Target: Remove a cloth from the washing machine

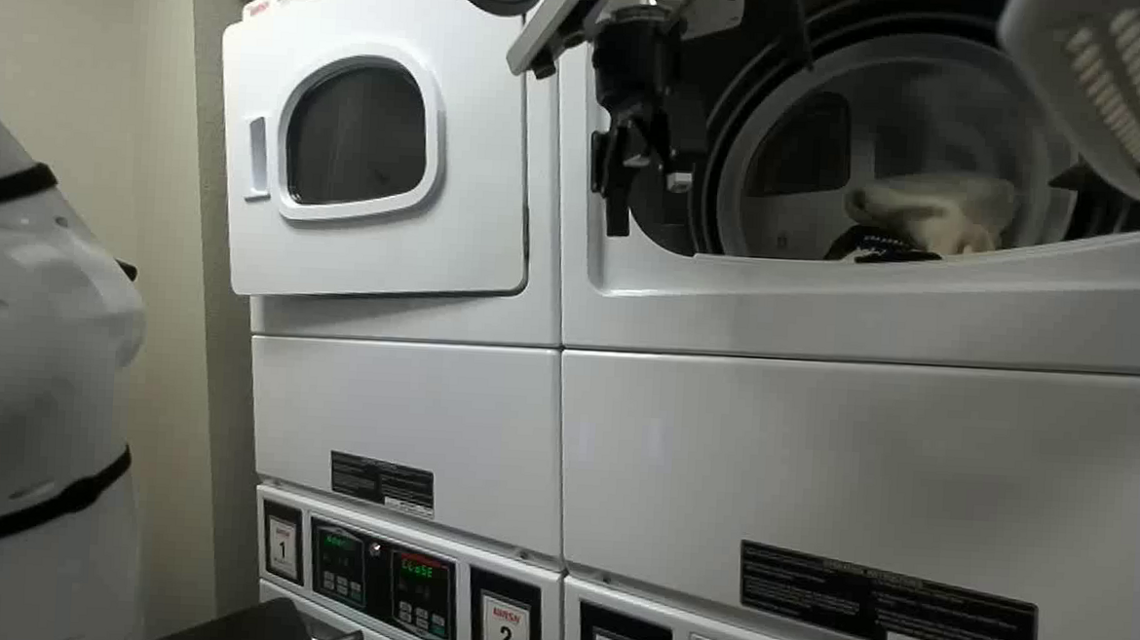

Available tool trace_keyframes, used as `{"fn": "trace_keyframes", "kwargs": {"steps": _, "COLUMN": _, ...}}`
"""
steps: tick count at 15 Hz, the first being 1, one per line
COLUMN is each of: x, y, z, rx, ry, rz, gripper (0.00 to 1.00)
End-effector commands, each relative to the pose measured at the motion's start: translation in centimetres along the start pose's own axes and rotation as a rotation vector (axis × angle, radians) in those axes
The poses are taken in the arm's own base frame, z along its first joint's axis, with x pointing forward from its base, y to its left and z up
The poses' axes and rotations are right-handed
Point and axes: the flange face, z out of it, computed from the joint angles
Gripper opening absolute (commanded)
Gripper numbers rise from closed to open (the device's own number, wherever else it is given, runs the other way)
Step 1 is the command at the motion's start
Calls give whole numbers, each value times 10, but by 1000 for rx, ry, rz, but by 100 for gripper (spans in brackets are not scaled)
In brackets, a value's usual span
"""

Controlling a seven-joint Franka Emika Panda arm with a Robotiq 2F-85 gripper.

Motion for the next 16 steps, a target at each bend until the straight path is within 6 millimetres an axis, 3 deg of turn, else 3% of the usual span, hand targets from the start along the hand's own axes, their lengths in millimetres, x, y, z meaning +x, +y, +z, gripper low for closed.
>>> {"fn": "trace_keyframes", "kwargs": {"steps": 1, "x": 0, "y": 0, "z": 0, "rx": 0, "ry": -1, "rz": 0, "gripper": 100}}
{"fn": "trace_keyframes", "kwargs": {"steps": 3, "x": 4, "y": 1, "z": 0, "rx": 0, "ry": 4, "rz": 1, "gripper": 100}}
{"fn": "trace_keyframes", "kwargs": {"steps": 7, "x": 37, "y": 5, "z": 4, "rx": 14, "ry": 40, "rz": -17, "gripper": 100}}
{"fn": "trace_keyframes", "kwargs": {"steps": 11, "x": 96, "y": 12, "z": 6, "rx": 11, "ry": 139, "rz": -50, "gripper": 100}}
{"fn": "trace_keyframes", "kwargs": {"steps": 16, "x": 170, "y": -2, "z": 14, "rx": 22, "ry": 275, "rz": -160, "gripper": 100}}
